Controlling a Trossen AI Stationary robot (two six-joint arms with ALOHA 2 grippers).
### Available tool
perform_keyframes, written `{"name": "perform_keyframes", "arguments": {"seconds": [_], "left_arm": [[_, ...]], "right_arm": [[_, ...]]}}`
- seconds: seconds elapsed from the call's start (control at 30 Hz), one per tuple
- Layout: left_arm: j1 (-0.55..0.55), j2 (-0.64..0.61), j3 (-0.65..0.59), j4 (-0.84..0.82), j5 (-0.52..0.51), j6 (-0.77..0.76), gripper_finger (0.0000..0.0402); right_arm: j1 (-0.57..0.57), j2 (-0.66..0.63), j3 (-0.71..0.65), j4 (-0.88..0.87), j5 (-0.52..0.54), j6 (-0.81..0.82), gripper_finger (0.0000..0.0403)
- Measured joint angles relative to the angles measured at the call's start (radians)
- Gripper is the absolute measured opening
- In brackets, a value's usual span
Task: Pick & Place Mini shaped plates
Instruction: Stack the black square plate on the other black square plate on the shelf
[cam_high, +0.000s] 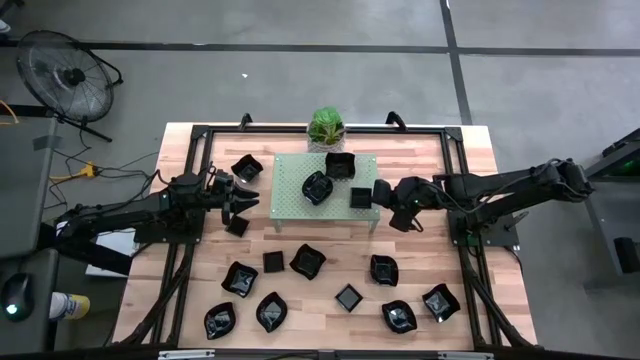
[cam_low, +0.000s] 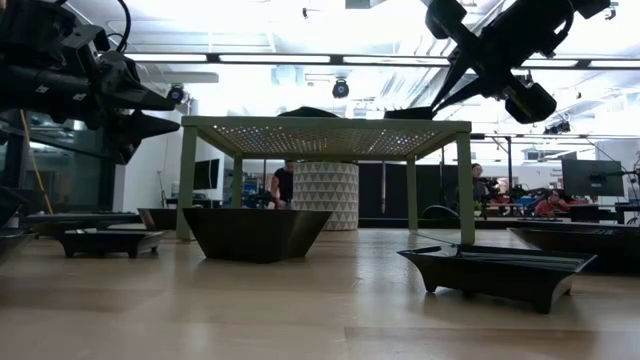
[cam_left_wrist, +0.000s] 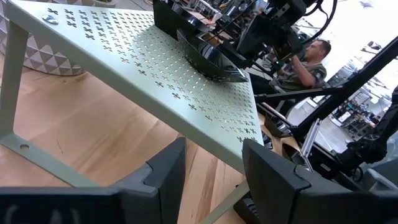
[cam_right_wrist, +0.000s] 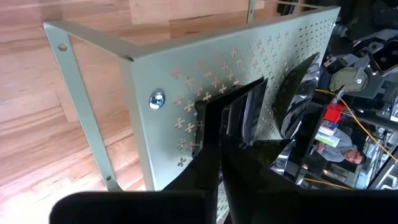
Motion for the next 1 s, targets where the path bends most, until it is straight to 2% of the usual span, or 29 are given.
{"name": "perform_keyframes", "arguments": {"seconds": [0.23, 0.43, 0.57, 0.8, 1.0], "left_arm": [[0.000, 0.000, 0.000, 0.000, 0.000, 0.000, 0.0156], [0.000, 0.000, 0.000, 0.000, -0.001, 0.000, 0.0156], [0.000, 0.000, 0.000, 0.000, -0.001, 0.000, 0.0156], [0.000, 0.000, 0.000, 0.000, -0.005, 0.000, 0.0156], [0.000, 0.000, 0.000, 0.000, -0.004, 0.000, 0.0156]], "right_arm": [[0.000, -0.003, 0.000, 0.007, 0.015, 0.023, 0.0033], [0.000, -0.019, 0.000, -0.001, 0.014, 0.099, 0.0065], [0.000, -0.043, -0.001, -0.003, 0.051, 0.157, 0.0084], [0.000, -0.063, -0.001, -0.023, 0.194, 0.400, 0.0105], [0.017, -0.077, -0.001, -0.025, 0.410, 0.588, 0.0108]]}}
